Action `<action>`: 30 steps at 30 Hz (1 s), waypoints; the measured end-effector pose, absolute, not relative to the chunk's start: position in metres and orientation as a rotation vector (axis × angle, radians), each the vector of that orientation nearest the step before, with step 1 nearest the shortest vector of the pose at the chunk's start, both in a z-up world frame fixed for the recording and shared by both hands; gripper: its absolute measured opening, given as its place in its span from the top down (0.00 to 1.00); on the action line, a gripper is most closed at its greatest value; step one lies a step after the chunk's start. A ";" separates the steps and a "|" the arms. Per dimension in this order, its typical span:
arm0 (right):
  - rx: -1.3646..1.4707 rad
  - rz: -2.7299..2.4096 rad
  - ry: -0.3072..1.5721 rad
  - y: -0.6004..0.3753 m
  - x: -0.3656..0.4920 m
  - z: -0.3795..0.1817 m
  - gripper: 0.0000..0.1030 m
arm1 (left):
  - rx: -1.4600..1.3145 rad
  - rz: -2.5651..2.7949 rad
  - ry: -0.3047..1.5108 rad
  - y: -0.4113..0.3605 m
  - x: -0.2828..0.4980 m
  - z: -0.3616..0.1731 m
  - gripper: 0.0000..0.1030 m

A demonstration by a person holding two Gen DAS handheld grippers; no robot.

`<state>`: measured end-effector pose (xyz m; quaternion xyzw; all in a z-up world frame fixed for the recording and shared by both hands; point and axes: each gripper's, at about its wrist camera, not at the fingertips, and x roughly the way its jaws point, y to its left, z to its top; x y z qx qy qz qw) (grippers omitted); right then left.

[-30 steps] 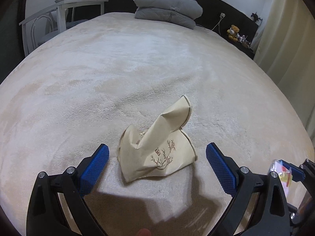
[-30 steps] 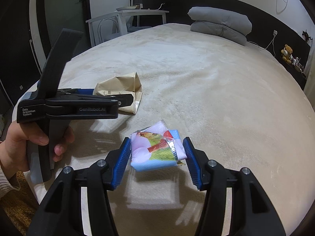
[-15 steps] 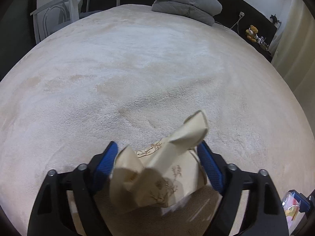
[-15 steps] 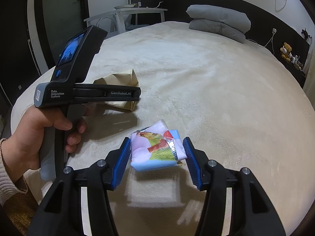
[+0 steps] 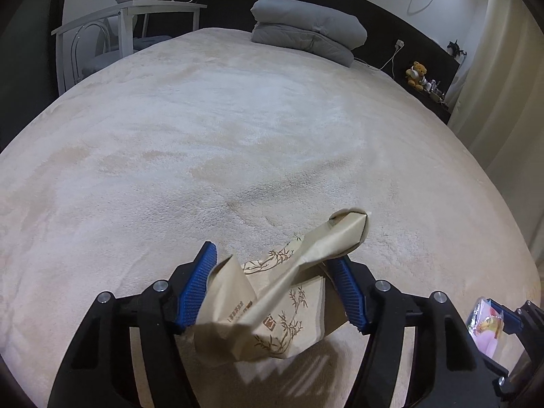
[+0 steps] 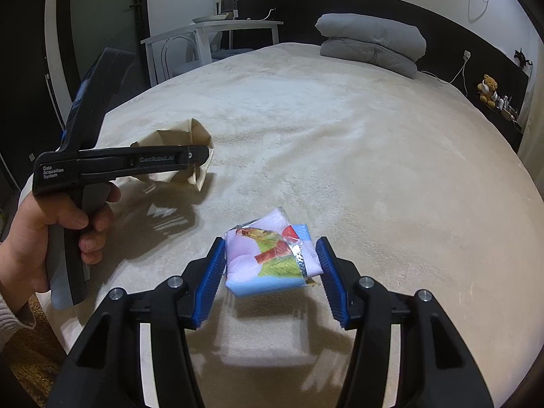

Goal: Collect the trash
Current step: 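Grasp the beige paper bag with the left tool while the right tool holds the snack pack, then carry the paper bag with the left tool while the right tool carries the snack pack to the bin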

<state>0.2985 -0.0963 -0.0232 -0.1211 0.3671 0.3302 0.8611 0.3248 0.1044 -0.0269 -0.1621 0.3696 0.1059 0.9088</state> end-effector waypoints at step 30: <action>-0.034 0.618 0.722 -0.175 0.173 0.013 0.47 | -0.400 0.081 0.599 0.049 0.134 0.014 0.37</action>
